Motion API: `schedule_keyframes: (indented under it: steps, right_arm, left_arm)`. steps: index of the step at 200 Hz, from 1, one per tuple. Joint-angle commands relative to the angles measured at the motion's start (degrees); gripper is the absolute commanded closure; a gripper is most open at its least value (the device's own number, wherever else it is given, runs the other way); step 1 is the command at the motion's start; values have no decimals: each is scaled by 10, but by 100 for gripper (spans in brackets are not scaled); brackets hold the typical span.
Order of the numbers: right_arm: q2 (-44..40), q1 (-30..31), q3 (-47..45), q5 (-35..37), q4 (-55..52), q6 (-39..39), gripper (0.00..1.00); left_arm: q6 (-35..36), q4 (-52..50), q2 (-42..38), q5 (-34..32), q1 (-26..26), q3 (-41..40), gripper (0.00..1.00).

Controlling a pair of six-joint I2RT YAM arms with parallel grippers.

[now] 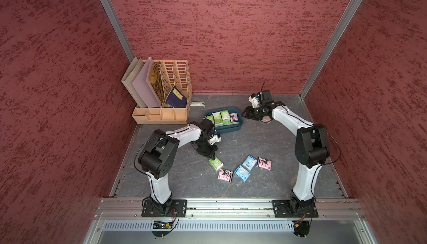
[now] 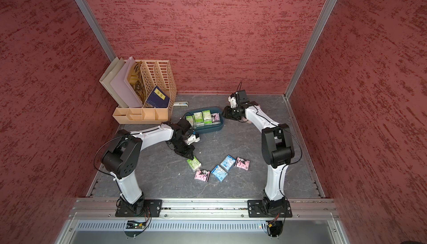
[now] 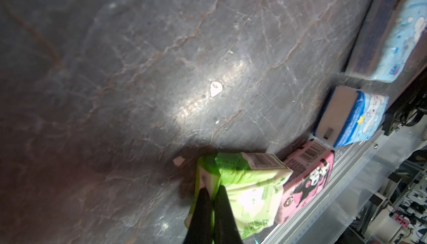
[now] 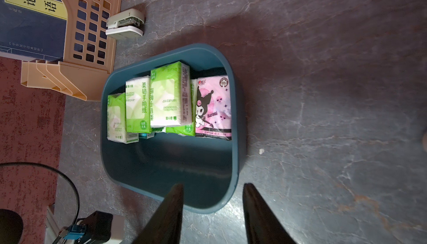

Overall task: Put the pocket tissues into the storage box
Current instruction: Pick up the pocket tissues from the center of the board.

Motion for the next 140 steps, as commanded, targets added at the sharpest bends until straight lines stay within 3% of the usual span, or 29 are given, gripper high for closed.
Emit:
schedule_keyframes:
  steps: [1, 26, 56, 102, 140]
  right_arm:
    - [-28, -7, -4, -6, 12, -7, 54]
    - [-35, -7, -3, -26, 14, -10, 54]
    - [-52, 5, -8, -104, 36, -28, 52]
    - [-77, 63, -15, -143, 40, -74, 49]
    - [-96, 110, -28, -170, 53, -109, 49]
  left_arm:
    - [5, 2, 17, -38, -6, 0, 100]
    - [9, 21, -30, -94, -4, 10, 100]
    - [35, 93, -120, -170, -3, 22, 100]
    - [51, 242, -199, -190, 3, 19, 100]
    - [55, 271, -214, -194, 3, 9, 100]
